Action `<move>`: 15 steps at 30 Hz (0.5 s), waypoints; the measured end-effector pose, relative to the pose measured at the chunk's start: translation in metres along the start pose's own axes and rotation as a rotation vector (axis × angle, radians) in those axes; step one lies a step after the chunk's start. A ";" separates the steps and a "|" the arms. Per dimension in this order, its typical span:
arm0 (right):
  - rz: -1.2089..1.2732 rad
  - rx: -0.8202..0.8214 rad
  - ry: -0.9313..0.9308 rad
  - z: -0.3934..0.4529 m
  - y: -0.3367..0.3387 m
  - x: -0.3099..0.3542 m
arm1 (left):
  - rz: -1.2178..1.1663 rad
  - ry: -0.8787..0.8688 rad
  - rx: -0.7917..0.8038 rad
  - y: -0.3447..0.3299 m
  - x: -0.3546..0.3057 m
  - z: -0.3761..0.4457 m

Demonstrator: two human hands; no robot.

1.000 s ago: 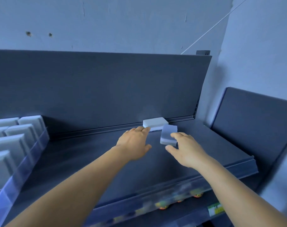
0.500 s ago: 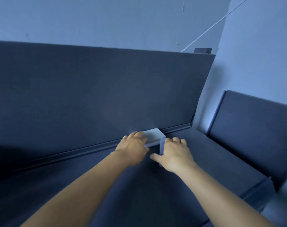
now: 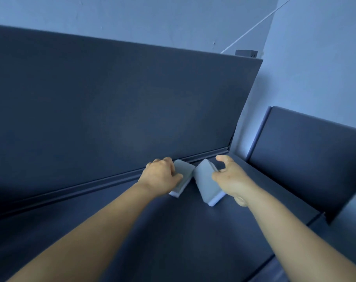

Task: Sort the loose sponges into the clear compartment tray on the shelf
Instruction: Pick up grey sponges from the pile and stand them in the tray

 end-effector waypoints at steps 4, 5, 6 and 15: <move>-0.088 0.025 0.036 -0.004 -0.003 -0.001 | -0.134 0.087 0.061 -0.006 -0.003 -0.015; -0.096 0.028 0.037 -0.006 -0.002 -0.002 | -0.164 0.106 0.076 -0.009 -0.002 -0.020; -0.088 0.037 0.031 -0.008 -0.002 -0.003 | -0.205 0.125 0.086 -0.011 -0.002 -0.024; 0.090 0.188 0.205 -0.047 0.004 -0.007 | -0.479 0.106 -0.088 0.004 -0.022 -0.087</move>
Point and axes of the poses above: each hand's wrist, its own z-axis towards the middle knuckle, its own y-axis out of the back of the hand, x = y × z, the point moved 7 cm from there along z, towards the middle knuckle, and after that the axes turned 8 degrees about -z, right-handed, at the moved point
